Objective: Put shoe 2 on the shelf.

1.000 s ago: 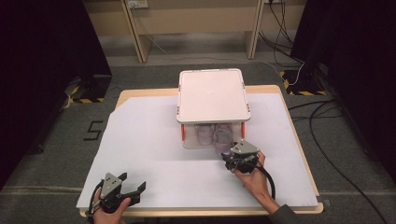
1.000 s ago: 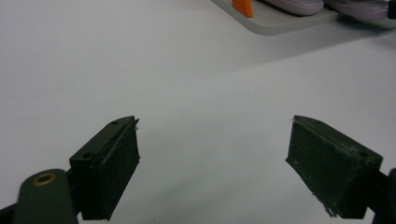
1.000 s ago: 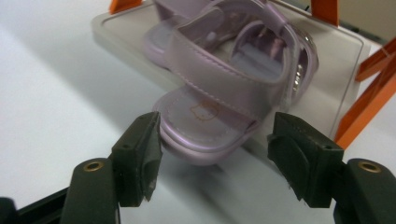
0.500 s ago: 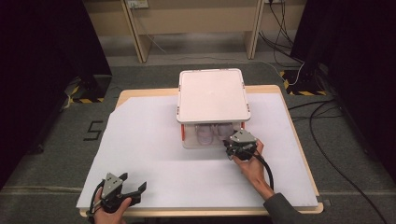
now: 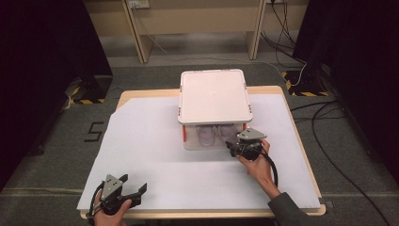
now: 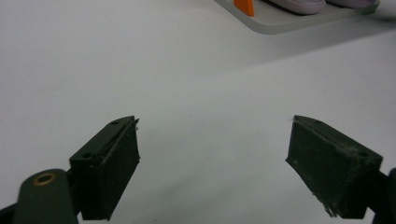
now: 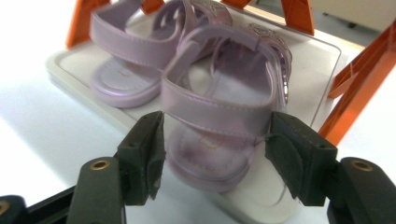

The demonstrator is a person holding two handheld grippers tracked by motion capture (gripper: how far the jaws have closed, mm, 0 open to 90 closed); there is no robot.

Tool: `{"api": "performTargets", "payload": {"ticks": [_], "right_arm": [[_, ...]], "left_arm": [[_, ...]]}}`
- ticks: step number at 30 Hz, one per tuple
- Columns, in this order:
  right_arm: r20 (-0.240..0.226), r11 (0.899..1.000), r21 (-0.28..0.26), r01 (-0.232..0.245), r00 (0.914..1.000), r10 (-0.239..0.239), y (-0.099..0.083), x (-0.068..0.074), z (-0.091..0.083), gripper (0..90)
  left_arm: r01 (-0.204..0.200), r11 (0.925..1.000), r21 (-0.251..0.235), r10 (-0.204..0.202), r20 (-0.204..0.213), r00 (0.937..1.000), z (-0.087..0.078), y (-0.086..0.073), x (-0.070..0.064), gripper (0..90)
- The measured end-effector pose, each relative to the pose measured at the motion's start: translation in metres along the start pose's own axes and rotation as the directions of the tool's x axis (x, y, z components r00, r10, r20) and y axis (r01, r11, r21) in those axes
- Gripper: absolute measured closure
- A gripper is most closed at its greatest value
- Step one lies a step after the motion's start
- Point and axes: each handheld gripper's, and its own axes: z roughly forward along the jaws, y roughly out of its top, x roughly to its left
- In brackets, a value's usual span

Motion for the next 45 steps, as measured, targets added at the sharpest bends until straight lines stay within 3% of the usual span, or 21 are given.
{"api": "performTargets", "payload": {"ticks": [3,10,12,14,17,20,24,32,35,40,42,43,44,45], "right_arm": [[-0.028,1.0,0.013,0.001,0.9996,-0.001,-0.001,-0.004,-0.007,42.0],[-0.066,0.99,0.098,0.101,0.9933,-0.095,-0.011,0.002,-0.001,54.7],[-0.037,0.987,0.087,0.132,0.9909,-0.13,-0.008,0.004,0.0,60.0],[-0.038,0.989,0.071,0.128,0.9914,-0.125,-0.005,0.004,0.0,66.0],[-0.045,0.992,0.058,0.109,0.9933,-0.106,-0.001,0.006,0.008,66.7],[-0.026,0.989,0.051,0.14,0.9899,-0.139,0.002,0.01,0.012,67.7],[-0.017,0.99,0.037,0.135,0.9908,-0.134,0.003,0.013,0.019,67.2],[0.004,0.998,0.027,0.056,0.9984,-0.056,0.004,0.006,0.028,67.1],[-0.003,0.998,0.031,0.055,0.9985,-0.054,0.004,0.006,0.029,60.6],[-0.052,0.999,0.044,0.029,0.9983,-0.027,0.005,0.009,0.025,56.3],[-0.105,0.999,0.039,-0.009,0.9944,0.013,0.004,0.009,0.024,62.2],[-0.152,0.999,0.034,-0.026,0.9879,0.031,0.004,0.009,0.026,61.7],[-0.163,0.999,0.041,-0.033,0.9859,0.039,0.003,0.013,0.027,60.8],[-0.151,0.999,0.043,-0.009,0.9885,0.015,0.005,0.017,0.028,59.6]], "left_arm": [[0.001,1.0,0.002,-0.001,0.002,1.0,0.0,0.0,0.0,15.9],[-0.001,1.0,0.002,0.001,0.001,1.0,0.001,0.0,-0.001,15.9],[0.0,1.0,0.0,0.0,0.001,1.0,0.001,0.0,0.0,15.9],[-0.001,1.0,0.007,0.001,-0.001,1.0,0.001,0.0,0.0,15.9],[-0.005,1.0,0.007,0.005,0.001,1.0,0.002,0.0,-0.001,15.9],[-0.005,0.9999,0.014,0.005,0.0,1.0,0.002,0.0,-0.001,15.9],[-0.006,0.9999,0.012,0.006,0.003,1.0,0.002,0.0,-0.002,15.9],[-0.006,0.9999,0.011,0.006,0.0,1.0,0.002,0.0,-0.001,15.9],[-0.005,0.9999,0.012,0.005,0.001,1.0,0.002,0.0,-0.001,15.9],[-0.003,0.9999,0.011,0.003,-0.001,1.0,0.001,0.0,0.0,15.9],[-0.005,0.9999,0.012,0.005,0.0,1.0,0.002,0.0,0.0,15.9],[-0.005,1.0,0.005,0.005,0.002,1.0,0.002,0.0,-0.001,15.9],[-0.009,0.9999,0.007,0.009,0.002,1.0,0.002,0.0,-0.001,15.9],[-0.009,0.9999,0.006,0.009,0.002,1.0,0.002,0.0,-0.001,15.9]]}}
